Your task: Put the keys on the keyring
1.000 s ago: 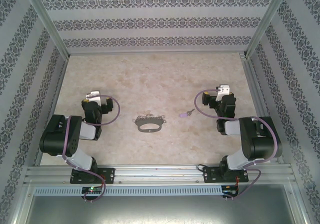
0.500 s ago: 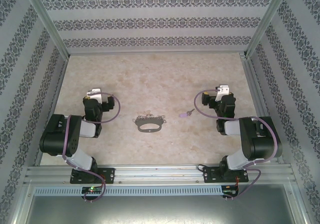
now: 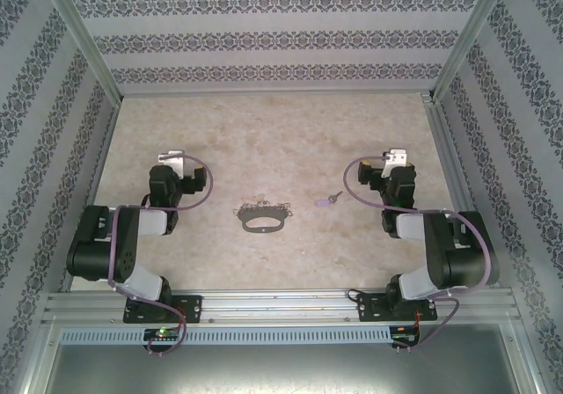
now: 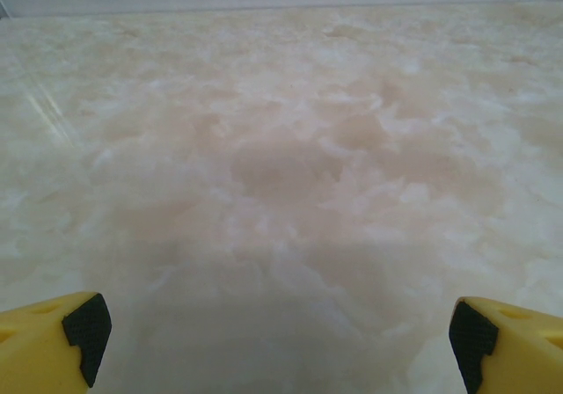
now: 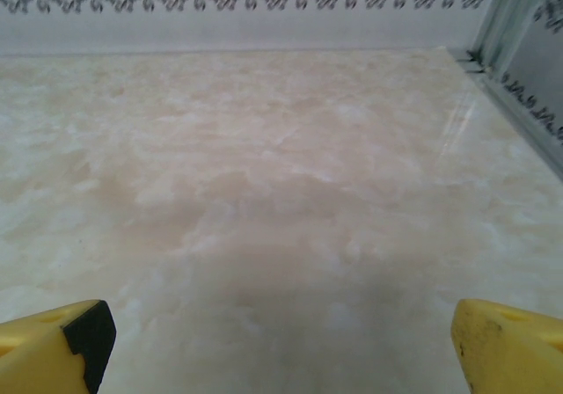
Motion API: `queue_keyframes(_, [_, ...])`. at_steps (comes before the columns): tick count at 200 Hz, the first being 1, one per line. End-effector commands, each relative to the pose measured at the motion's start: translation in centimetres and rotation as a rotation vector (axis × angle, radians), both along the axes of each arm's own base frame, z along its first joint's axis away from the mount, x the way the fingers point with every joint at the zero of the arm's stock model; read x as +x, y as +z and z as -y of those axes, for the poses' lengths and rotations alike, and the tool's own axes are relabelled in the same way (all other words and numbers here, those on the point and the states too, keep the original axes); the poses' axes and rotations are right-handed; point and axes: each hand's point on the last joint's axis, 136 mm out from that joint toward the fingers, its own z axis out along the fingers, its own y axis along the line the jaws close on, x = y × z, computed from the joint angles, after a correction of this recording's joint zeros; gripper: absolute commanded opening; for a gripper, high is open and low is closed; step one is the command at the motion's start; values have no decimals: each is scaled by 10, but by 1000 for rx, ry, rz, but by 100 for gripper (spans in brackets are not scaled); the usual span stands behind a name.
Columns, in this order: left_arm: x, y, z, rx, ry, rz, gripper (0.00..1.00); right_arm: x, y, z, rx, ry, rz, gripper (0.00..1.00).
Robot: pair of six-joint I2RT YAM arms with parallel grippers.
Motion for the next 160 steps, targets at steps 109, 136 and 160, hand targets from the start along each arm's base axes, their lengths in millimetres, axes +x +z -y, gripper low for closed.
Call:
queue_keyframes(109, [6, 94, 36, -371, -34, 78, 100, 4, 83, -64, 559, 261, 46, 98])
queue_keyframes(136, [2, 96, 74, -449, -119, 95, 100, -3, 76, -104, 688, 417, -66, 90])
queue_keyframes(160, [-3, 98, 111, -508, -201, 71, 100, -10, 50, -128, 753, 445, -214, 83])
